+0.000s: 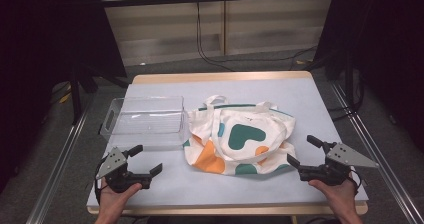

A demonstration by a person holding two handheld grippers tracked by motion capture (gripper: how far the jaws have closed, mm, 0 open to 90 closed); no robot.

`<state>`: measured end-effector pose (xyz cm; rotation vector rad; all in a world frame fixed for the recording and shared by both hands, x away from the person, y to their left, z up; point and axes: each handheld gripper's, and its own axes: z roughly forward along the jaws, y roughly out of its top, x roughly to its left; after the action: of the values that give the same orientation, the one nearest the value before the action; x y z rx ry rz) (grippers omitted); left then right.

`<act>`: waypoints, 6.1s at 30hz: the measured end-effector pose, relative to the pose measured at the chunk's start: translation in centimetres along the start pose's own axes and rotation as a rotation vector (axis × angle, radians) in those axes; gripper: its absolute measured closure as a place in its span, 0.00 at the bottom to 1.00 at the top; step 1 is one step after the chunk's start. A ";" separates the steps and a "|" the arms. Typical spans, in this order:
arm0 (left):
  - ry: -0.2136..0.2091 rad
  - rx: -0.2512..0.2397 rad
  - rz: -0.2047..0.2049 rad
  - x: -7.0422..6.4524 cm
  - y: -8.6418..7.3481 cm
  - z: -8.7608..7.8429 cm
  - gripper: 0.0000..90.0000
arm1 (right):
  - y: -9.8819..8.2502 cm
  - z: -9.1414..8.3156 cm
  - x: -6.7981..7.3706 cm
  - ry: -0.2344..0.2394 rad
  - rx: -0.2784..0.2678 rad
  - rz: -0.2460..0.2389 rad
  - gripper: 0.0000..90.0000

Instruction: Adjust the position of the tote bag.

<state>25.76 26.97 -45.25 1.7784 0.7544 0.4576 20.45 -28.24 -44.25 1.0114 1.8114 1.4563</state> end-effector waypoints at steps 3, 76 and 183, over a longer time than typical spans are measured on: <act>0.008 0.009 -0.010 0.2 -0.1 0.1 0.04 | -0.1 0.1 -0.1 0.003 0.004 -0.005 0.12; -0.084 0.095 -0.020 0.0 0.1 0.8 0.09 | 5.1 16.1 -5.7 0.347 0.452 0.032 0.77; -0.111 0.138 -0.035 0.1 0.0 0.9 0.12 | 7.5 15.9 -2.8 0.516 0.431 0.035 0.91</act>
<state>26.39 26.42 -45.55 1.8990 0.7529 0.2865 36.49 -21.55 -40.41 0.9175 2.5721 1.4734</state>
